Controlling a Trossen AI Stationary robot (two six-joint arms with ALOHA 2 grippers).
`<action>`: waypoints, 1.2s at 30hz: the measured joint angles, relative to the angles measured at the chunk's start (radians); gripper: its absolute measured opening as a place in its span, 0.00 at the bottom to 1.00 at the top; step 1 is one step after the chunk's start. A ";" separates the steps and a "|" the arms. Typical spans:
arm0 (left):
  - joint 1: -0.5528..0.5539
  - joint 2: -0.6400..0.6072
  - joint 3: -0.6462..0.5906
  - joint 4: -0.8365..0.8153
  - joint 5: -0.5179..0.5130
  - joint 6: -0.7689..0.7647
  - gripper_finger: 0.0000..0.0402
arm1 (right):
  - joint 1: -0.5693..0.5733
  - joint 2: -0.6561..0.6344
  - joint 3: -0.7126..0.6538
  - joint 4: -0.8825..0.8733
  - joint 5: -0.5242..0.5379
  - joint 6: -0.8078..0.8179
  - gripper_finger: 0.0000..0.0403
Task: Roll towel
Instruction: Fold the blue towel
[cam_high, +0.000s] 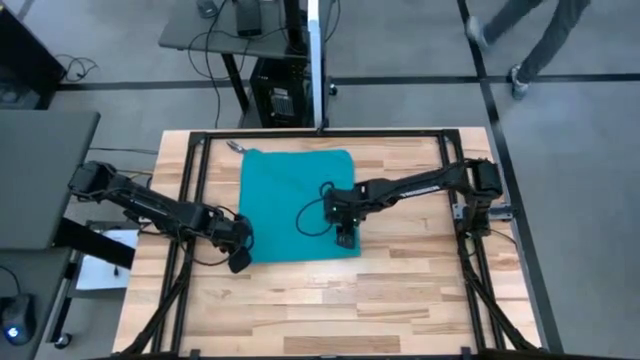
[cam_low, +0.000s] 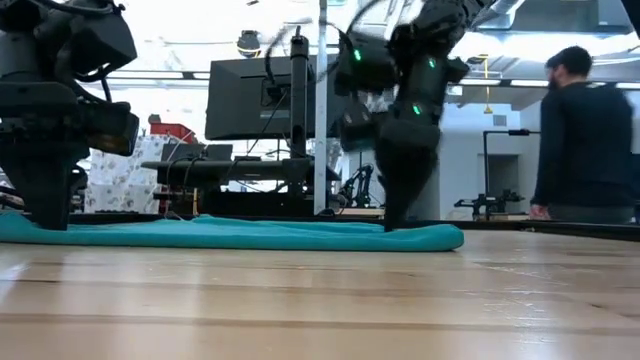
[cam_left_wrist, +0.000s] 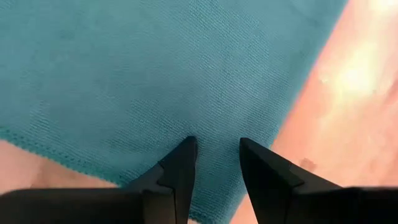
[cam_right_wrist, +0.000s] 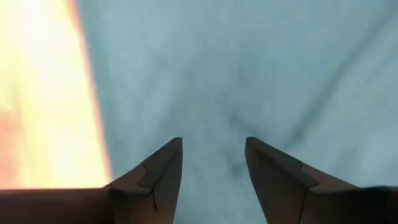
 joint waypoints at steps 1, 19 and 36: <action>0.000 -0.005 0.011 -0.002 0.002 0.000 0.28 | -0.007 -0.010 0.013 0.010 0.000 -0.015 0.42; 0.001 0.098 0.030 0.026 -0.062 -0.034 0.28 | -0.300 0.131 0.027 0.018 0.041 -0.229 0.42; -0.055 0.104 0.059 0.008 -0.111 -0.028 0.28 | -0.291 0.046 0.064 -0.085 0.035 -0.287 0.42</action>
